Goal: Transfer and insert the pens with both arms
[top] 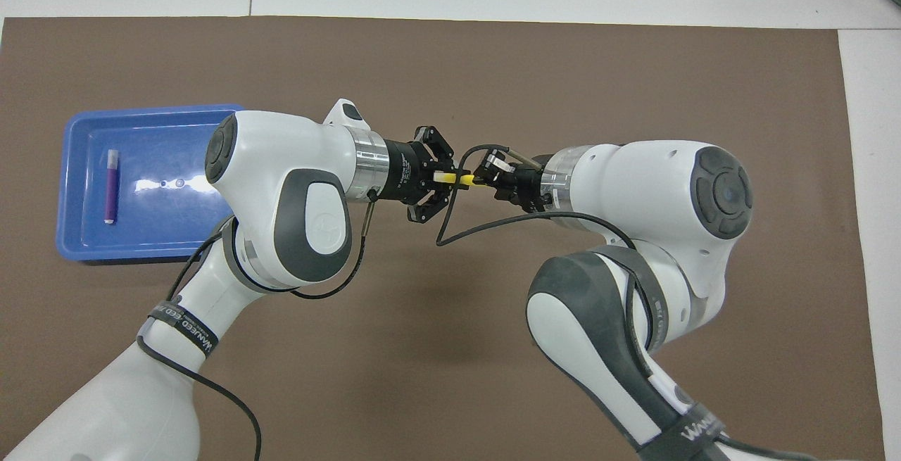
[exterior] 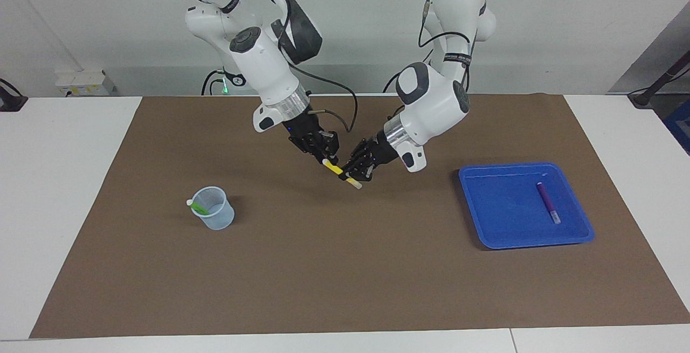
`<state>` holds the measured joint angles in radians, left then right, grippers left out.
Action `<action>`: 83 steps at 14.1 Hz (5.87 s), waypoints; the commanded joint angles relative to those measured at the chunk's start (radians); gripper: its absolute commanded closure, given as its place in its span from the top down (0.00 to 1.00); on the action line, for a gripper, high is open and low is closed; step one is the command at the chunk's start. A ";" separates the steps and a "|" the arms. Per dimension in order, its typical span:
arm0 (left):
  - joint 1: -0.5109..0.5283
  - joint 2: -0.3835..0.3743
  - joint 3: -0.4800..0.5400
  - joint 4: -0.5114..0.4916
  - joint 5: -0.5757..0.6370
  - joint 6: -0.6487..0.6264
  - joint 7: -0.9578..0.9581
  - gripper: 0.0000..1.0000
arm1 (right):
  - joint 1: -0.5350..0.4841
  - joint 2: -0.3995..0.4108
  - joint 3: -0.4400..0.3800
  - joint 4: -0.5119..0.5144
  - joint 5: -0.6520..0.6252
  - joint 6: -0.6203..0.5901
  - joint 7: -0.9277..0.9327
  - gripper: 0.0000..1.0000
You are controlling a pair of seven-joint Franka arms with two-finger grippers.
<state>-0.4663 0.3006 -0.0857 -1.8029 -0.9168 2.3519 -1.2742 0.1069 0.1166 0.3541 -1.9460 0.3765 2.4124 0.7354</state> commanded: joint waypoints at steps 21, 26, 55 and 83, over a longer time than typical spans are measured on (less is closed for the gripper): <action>0.001 -0.032 0.009 -0.010 -0.017 0.009 -0.011 0.45 | -0.019 0.002 0.006 -0.004 0.024 0.022 -0.037 0.00; 0.005 -0.046 0.011 -0.013 -0.016 0.000 -0.005 1.00 | -0.045 0.000 0.002 0.010 0.006 0.002 -0.039 0.00; 0.534 -0.080 0.018 -0.035 0.944 -0.209 1.352 0.98 | -0.454 -0.022 0.000 0.121 -0.350 -0.409 -0.725 0.00; 0.733 0.086 0.018 -0.049 0.944 0.041 1.599 0.79 | -0.435 -0.055 0.029 0.114 -0.334 -0.458 -0.557 1.00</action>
<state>0.2459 0.3863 -0.0583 -1.8306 0.0095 2.3616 0.3060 -0.3287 0.1162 0.3646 -1.8377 0.0481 2.0026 0.1479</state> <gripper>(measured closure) 0.203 0.000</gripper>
